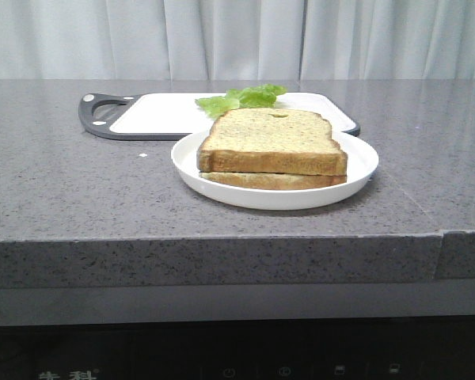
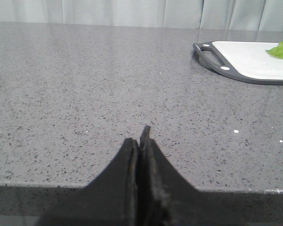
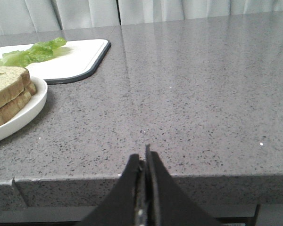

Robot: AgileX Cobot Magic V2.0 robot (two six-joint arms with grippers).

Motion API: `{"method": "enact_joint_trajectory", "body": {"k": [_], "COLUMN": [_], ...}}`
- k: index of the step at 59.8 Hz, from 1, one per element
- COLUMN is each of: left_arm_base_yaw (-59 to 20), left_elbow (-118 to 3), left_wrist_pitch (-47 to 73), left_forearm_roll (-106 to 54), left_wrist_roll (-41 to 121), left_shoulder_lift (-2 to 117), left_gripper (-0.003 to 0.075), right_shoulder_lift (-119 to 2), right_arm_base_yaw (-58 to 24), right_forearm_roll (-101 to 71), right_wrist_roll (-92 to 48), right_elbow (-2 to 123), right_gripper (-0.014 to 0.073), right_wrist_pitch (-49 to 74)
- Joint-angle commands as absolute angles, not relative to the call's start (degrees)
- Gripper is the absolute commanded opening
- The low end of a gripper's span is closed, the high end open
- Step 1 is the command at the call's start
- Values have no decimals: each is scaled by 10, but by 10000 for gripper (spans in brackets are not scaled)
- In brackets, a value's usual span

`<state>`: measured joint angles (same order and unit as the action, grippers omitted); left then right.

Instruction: Left arm grabs bread, right arm adds lettuce

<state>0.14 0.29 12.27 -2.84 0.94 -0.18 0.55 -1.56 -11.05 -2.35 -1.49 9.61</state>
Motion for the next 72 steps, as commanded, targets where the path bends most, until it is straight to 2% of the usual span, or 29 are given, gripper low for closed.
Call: {"method": "enact_joint_trajectory", "body": {"k": [1,72], "left_arm_base_yaw": [3,3], "left_elbow": [6,6], "left_wrist_pitch": [71,55], "left_forearm_roll": [-33,-44], "left_wrist_roll": [3,0], "left_shoulder_lift": [-13,-13], "left_gripper": [-21,-21], "right_shoulder_lift": [18,18], "right_arm_base_yaw": [-13,-13], "right_forearm_roll": [-107,-107], "right_wrist_roll": [-26,-26], "right_elbow": [-14,-14], "right_gripper": [-71,-71], "right_wrist_pitch": [52,51]}}
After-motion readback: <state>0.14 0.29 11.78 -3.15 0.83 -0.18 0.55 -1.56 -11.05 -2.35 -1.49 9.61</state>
